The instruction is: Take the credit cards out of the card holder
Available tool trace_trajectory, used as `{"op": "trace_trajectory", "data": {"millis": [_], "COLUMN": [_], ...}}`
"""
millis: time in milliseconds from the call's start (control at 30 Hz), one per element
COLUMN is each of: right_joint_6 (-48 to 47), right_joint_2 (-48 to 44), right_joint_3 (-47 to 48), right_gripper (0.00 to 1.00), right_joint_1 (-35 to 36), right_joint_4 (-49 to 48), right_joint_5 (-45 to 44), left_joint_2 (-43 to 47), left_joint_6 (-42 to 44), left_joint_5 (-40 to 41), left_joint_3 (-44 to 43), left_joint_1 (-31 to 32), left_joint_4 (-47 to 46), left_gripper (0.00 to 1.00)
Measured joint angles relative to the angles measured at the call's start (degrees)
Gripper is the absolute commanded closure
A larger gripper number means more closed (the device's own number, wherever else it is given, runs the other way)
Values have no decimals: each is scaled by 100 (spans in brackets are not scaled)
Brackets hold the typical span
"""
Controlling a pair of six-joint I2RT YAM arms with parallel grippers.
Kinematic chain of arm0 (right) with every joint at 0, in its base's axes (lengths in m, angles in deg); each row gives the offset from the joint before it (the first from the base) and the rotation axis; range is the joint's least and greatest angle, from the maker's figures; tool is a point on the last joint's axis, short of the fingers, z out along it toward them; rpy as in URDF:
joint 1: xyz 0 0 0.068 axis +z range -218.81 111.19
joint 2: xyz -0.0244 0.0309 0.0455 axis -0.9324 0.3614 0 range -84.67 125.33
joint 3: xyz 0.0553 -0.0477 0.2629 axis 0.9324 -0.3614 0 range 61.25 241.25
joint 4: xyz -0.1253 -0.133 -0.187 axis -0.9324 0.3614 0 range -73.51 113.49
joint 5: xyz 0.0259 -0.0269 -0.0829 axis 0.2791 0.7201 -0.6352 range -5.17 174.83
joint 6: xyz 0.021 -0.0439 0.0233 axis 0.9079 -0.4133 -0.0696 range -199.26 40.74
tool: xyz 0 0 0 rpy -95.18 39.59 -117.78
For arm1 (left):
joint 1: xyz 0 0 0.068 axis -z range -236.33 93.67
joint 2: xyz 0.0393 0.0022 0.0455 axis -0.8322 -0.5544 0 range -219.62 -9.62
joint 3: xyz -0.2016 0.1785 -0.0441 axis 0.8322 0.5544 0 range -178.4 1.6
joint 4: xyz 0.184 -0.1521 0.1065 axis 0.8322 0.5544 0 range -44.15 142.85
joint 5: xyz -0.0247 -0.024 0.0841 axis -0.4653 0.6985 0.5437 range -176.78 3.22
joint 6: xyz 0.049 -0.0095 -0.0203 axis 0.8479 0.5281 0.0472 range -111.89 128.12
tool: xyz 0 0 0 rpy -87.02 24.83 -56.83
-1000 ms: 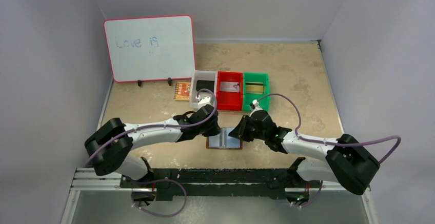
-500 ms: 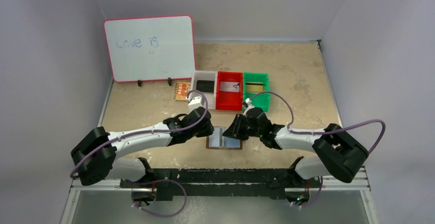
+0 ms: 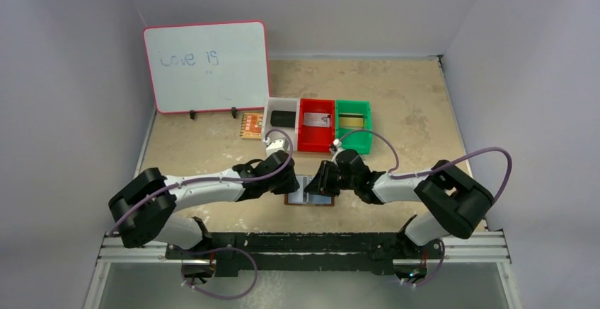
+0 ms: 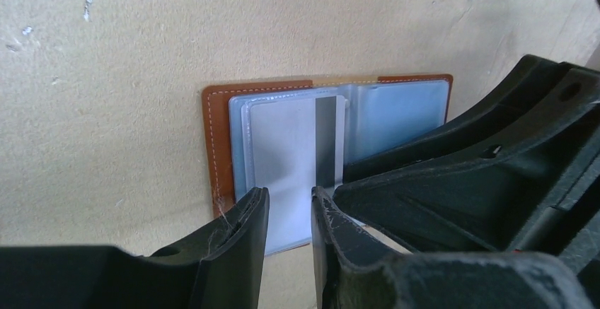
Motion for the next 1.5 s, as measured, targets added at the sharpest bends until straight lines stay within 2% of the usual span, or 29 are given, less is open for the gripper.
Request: {"op": "trace_trajectory", "data": {"millis": [333,667,1067,1167,1300,1400,1500], "right_joint_6": [258,713,857,857,804,737,675], "right_joint_2": [142,269,328,284,275,358,470], "right_joint_3": [-28,-566,-927,-986,-970,-876,-761], "right_gripper": [78,100,100,88,84,74,70], "right_joint_1": [-9,-299,-459,-507,-527,-527,-527], "right_joint_4": [-262,-1224,-1808,-1858,-1880,-1884,-1891], "right_joint_5": [4,269,468,490,621,721,774], "left_joint_2": [-267,-328,-345,-348,-350,-358,-365], "left_joint_6": [129,142,131,127,129,131,131], "left_joint_5": [-151,-129,4,9,4,9,11], "left_joint_3": [-2,0,0,0,0,0,0], "left_joint_1": [0,-2,2,2,2,2,2], "left_joint_4": [-4,-48,-26,-28,-33,-42,-48], "left_gripper": [75,81,82,82,84,85,86]}}
